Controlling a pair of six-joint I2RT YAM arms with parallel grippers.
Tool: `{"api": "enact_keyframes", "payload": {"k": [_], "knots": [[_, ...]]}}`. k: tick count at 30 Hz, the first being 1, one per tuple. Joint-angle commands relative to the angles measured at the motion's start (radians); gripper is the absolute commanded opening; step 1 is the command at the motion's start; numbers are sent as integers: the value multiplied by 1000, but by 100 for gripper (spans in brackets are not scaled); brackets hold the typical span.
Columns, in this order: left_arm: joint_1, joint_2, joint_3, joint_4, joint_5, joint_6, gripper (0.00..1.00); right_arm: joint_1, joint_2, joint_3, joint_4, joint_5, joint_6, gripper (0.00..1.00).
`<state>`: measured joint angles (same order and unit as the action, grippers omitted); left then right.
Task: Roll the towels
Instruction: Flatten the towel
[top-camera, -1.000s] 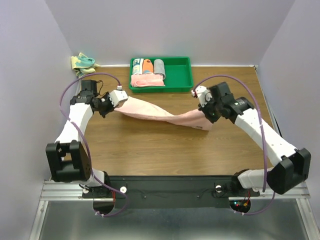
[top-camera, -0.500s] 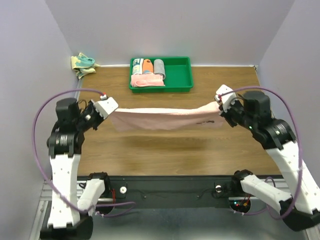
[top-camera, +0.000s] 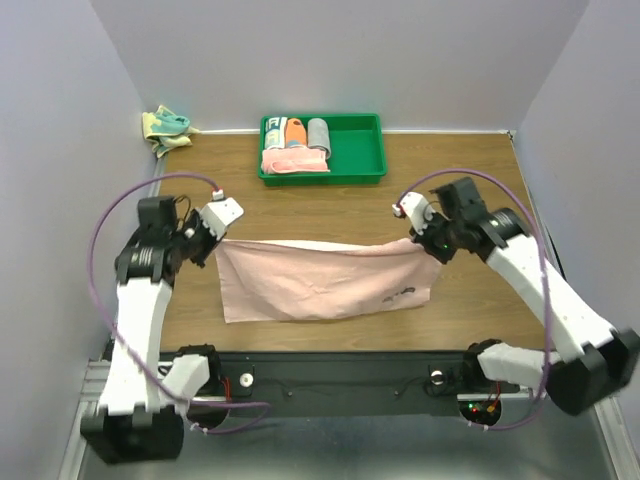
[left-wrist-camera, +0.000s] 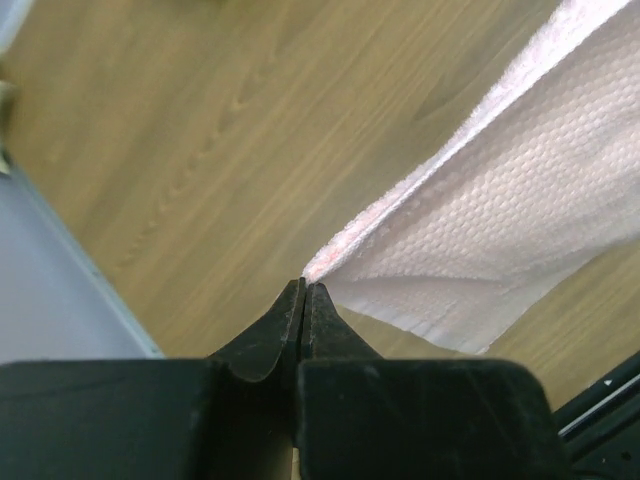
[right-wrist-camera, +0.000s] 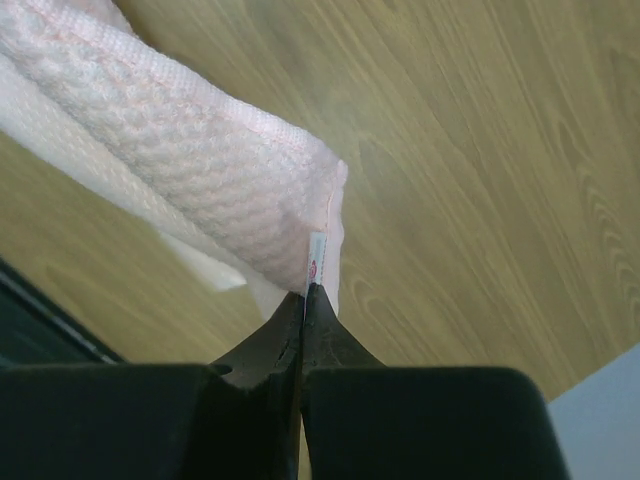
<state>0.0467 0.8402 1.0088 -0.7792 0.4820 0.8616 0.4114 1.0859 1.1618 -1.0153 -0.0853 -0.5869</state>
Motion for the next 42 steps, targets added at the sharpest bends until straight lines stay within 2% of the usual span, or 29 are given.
{"api": "enact_keyframes", "payload": {"k": [1, 3, 4, 5, 6, 7, 8, 9, 11, 12, 13, 14, 17, 18, 19, 21, 22, 25, 28, 32, 37, 42], "knots": [[2, 218, -42, 231, -59, -70, 0, -8, 155, -17, 157, 44, -27, 1], [2, 298, -35, 339, -65, -87, 0, -8, 264, -16, 225, 73, -14, 4], [1, 382, -26, 375, -72, -117, 0, -8, 307, -10, 288, 79, 5, 19], [1, 425, 8, 427, -78, -137, 0, -14, 342, 21, 317, 94, 18, 24], [1, 468, 23, 454, -109, -159, 0, -17, 423, 44, 343, 146, 51, 35], [1, 558, 46, 466, -123, -185, 3, -26, 462, 77, 357, 159, 68, 79], [-1, 597, 104, 436, -140, -190, 20, -49, 520, 138, 356, 177, 87, 100], [1, 624, 126, 417, -146, -191, 28, -60, 528, 160, 354, 180, 116, 100], [8, 636, 136, 397, -152, -185, 56, -77, 510, 164, 351, 173, 118, 100], [8, 619, 111, 393, -158, -174, 80, -80, 470, 141, 350, 158, 116, 100], [8, 597, 93, 394, -161, -168, 88, -82, 444, 125, 345, 139, 114, 100], [8, 542, 71, 409, -167, -162, 90, -80, 425, 110, 319, 112, 116, 100], [8, 453, -22, 422, -204, -176, 89, -79, 404, 78, 227, -13, 128, 84], [8, 439, -32, 399, -166, -153, 86, -79, 410, 73, 203, -77, 125, 76], [8, 416, -48, 349, -143, -139, 76, -72, 414, 58, 167, -106, 125, 62], [7, 404, -62, 281, -59, -110, 63, -53, 424, 42, 135, -181, 121, 56], [7, 404, -67, 238, -36, -58, 52, -36, 428, 27, 109, -195, 116, 53], [5, 416, -102, 147, -23, 6, 39, 41, 450, -26, 92, -214, 114, 52], [5, 416, -157, 116, -49, 68, 38, 90, 489, -66, 116, -197, 110, 51], [5, 433, -222, 121, -78, 114, 33, 92, 543, -119, 149, -183, 95, 50], [4, 467, -306, 144, -125, 155, 31, 106, 594, -191, 172, -136, 68, 50], [4, 485, -354, 169, -161, 169, 29, 116, 617, -234, 175, -82, 53, 41]]}}
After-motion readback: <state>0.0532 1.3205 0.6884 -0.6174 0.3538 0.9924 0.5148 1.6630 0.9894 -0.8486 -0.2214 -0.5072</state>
